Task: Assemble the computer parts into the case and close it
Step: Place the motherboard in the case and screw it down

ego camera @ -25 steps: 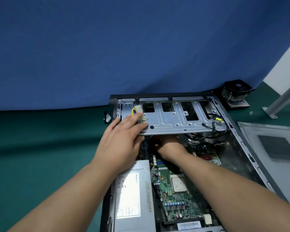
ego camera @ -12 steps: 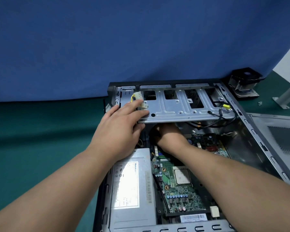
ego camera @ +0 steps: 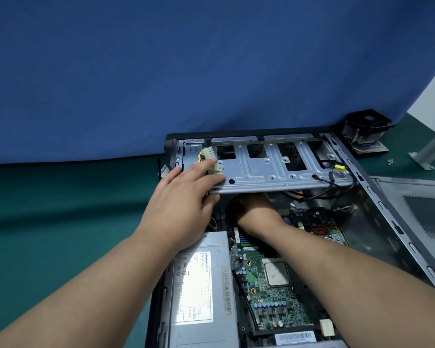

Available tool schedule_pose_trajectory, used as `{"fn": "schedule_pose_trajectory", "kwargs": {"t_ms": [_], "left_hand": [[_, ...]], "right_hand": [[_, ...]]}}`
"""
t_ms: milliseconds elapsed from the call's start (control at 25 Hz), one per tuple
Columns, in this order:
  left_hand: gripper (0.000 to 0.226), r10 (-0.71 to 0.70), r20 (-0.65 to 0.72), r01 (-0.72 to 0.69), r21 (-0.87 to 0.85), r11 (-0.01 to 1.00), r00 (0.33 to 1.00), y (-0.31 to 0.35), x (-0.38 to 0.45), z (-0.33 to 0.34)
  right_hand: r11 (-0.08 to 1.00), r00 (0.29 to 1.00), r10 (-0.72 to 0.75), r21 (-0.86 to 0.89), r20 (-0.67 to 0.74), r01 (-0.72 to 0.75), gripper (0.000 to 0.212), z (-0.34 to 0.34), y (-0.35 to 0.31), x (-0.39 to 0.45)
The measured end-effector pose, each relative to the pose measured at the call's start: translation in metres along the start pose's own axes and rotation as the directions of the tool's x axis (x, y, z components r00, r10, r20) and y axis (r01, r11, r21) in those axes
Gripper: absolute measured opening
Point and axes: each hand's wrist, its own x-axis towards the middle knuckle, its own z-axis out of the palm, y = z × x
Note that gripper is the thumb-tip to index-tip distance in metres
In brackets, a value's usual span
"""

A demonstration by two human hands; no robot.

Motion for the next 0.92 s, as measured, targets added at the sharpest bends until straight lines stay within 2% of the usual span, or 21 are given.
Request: {"fn": "schedule_pose_trajectory", "kwargs": {"t_ms": [120, 360, 600, 920], "left_hand": [[0.04, -0.001, 0.0, 0.001, -0.001, 1.0, 1.0, 0.0005, 0.0001, 0.0003], [0.04, -0.004, 0.003, 0.004, -0.007, 1.0, 1.0, 0.0001, 0.0002, 0.0001], [0.04, -0.008, 0.004, 0.008, -0.014, 1.0, 1.0, -0.0006, 0.0003, 0.0002], [0.04, -0.008, 0.007, 0.009, -0.019, 1.0, 1.0, -0.0002, 0.0004, -0.0002]], "right_hand": [[1.0, 1.0, 0.015, 0.009, -0.003, -0.015, 0.026, 0.0009, -0.0011, 0.0008], [0.999, 0.999, -0.005, 0.052, -0.032, 0.006, 0.02, 0.0006, 0.0003, -0.0028], [0.998, 0.999, -0.051, -0.03, 0.007, 0.052, 0.014, -0.0014, 0.0009, -0.0017], [0.996, 0.997, -0.073, -0.05, 0.019, 0.074, 0.011, -0.0017, 0.0018, -0.0035]]}}
